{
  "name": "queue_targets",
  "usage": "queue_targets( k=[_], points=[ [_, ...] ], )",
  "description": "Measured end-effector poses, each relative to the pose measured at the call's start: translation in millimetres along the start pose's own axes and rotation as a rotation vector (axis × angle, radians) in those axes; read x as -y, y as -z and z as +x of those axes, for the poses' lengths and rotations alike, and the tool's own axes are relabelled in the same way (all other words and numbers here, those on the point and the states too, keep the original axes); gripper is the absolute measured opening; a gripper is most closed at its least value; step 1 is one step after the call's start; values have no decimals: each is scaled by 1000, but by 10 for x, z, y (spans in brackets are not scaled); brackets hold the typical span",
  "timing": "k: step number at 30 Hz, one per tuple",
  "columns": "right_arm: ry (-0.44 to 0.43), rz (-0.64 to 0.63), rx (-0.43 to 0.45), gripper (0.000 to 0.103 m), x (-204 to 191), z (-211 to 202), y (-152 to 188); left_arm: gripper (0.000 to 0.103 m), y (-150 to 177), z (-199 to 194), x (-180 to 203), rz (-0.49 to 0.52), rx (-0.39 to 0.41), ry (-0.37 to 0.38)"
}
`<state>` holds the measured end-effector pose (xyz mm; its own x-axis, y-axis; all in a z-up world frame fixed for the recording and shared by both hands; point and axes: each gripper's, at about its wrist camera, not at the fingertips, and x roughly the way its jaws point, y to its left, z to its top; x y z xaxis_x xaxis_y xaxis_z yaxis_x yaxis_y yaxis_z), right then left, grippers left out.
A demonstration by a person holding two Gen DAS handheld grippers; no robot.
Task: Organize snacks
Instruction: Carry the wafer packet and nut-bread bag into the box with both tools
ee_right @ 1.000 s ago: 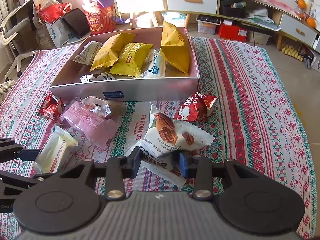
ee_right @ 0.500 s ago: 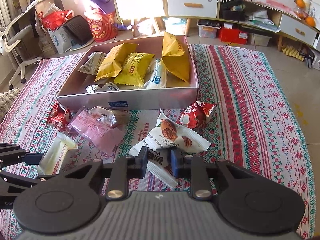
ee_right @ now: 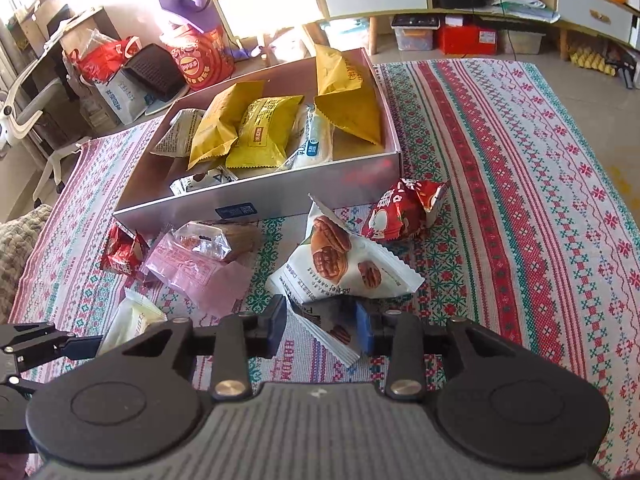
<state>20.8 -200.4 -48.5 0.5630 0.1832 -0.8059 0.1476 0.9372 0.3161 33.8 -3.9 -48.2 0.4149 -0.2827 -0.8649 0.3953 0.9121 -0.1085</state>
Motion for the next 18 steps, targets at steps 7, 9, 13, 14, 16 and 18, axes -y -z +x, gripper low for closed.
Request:
queue_targets(
  k=[7, 9, 13, 14, 16, 18],
  points=[
    [2, 91, 26, 57, -44, 68, -122, 60, -10, 20, 11, 4, 0, -6],
    [18, 104, 23, 59, -79, 129, -141, 60, -8, 25, 14, 8, 0, -8],
    [80, 126, 25, 49, -88, 242, -146, 60, 0, 24, 9, 13, 0, -8],
    [84, 131, 23, 46, -78, 260, -140, 60, 5, 18, 7, 13, 1, -8],
    [90, 128, 30, 43, -93, 246, -136, 60, 9, 2, -5, 13, 4, -11],
    [103, 103, 33, 40, -137, 212, -132, 60, 10, -20, -21, 10, 8, -12]
  ],
)
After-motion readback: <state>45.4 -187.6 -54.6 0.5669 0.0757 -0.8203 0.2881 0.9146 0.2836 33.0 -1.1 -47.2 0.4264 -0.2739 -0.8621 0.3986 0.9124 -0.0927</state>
